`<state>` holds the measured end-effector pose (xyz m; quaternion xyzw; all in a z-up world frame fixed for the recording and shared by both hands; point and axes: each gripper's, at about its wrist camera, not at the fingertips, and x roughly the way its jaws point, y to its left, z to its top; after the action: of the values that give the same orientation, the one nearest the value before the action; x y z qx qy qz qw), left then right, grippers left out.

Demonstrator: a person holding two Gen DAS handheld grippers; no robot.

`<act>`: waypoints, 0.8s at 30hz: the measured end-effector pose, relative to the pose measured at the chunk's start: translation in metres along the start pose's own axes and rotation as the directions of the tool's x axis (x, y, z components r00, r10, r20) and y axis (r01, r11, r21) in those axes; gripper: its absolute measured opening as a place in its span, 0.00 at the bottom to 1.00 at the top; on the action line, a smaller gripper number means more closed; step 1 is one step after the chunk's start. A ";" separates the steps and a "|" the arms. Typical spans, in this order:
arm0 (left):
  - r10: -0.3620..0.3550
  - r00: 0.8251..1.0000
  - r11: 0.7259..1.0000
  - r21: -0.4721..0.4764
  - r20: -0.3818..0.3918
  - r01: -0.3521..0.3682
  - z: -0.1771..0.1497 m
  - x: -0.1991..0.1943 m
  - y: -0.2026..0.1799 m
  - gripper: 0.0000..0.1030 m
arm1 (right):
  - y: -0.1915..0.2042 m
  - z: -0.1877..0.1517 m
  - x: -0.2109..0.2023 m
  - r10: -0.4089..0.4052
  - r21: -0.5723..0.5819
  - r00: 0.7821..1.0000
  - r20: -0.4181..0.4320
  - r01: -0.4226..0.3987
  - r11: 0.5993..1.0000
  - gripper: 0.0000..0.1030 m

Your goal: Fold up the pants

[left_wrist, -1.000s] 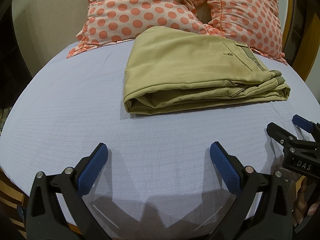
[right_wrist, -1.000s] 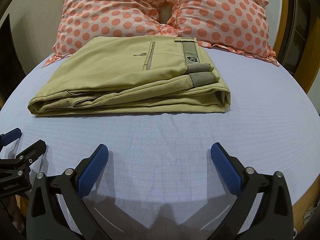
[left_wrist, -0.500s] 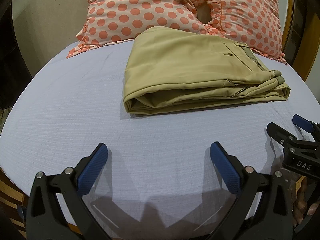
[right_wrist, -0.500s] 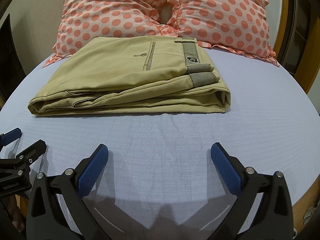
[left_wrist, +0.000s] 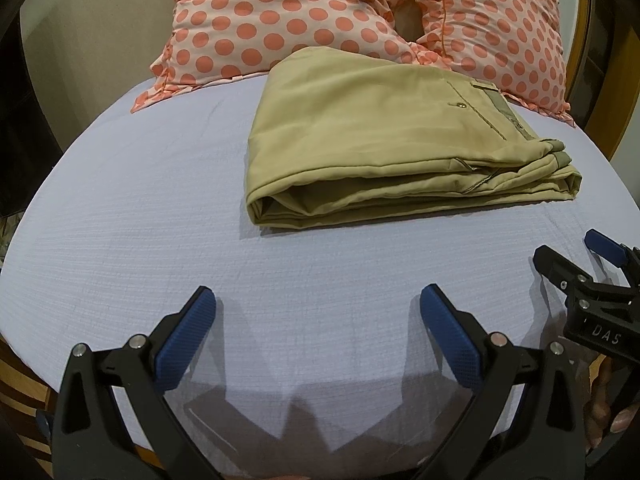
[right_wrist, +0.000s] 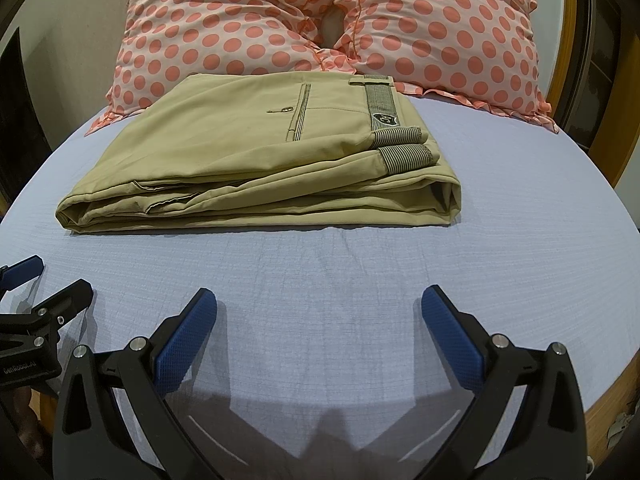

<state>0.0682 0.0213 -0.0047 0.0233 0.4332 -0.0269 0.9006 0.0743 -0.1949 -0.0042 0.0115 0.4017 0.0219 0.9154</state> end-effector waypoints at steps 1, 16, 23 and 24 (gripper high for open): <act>-0.001 1.000 1.000 0.000 -0.003 0.001 0.000 0.000 0.000 0.98 | 0.000 0.000 0.000 0.000 0.000 1.000 0.000 0.000 1.000 0.99; -0.003 1.000 1.000 0.002 -0.012 0.004 0.001 0.001 0.001 0.98 | -0.001 0.000 0.000 0.002 -0.002 1.000 0.000 -0.002 1.000 0.99; -0.004 1.000 1.000 0.003 -0.011 0.004 0.002 0.002 0.003 0.98 | 0.000 0.001 0.000 0.002 -0.001 1.000 0.001 -0.002 1.000 0.99; -0.004 1.000 1.000 0.004 -0.010 0.004 0.002 0.002 0.003 0.98 | 0.000 0.000 0.000 0.002 -0.002 1.000 0.000 -0.002 1.000 0.99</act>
<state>0.0711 0.0243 -0.0049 0.0242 0.4378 -0.0295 0.8983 0.0747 -0.1952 -0.0040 0.0111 0.4015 0.0230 0.9155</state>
